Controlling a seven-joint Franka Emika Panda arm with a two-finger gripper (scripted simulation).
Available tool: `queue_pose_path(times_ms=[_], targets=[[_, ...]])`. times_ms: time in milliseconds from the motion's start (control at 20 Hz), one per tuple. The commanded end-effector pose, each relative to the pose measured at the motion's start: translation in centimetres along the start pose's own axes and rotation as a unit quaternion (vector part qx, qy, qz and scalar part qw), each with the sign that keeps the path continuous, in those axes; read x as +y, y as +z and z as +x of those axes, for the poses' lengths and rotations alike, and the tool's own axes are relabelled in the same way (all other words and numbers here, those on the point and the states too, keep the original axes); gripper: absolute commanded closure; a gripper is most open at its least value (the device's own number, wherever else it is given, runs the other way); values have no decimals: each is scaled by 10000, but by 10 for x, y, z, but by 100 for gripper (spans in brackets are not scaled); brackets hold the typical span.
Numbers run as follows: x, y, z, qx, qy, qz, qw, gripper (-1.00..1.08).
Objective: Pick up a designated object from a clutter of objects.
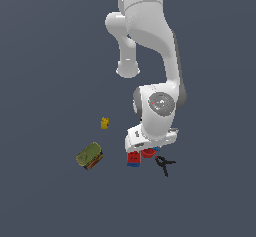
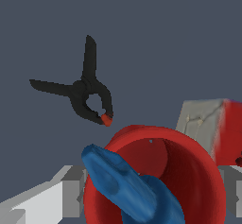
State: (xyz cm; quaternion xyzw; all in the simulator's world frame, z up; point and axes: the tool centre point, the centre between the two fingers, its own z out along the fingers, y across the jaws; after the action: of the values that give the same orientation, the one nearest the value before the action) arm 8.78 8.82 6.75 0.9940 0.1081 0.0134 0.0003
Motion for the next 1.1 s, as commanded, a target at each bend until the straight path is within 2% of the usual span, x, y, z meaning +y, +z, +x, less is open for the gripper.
queue_pose_path(times_ms=[0, 350, 400, 600, 1050], targets=[[-2, 20, -8, -133, -31, 17, 9999, 108], [-2, 20, -8, -133, -31, 17, 9999, 108], [-2, 0, 4, 41, -32, 0, 10000, 108], [1, -4, 2, 38, -32, 0, 10000, 108], [32, -39, -14, 21, -33, 3, 10000, 108]])
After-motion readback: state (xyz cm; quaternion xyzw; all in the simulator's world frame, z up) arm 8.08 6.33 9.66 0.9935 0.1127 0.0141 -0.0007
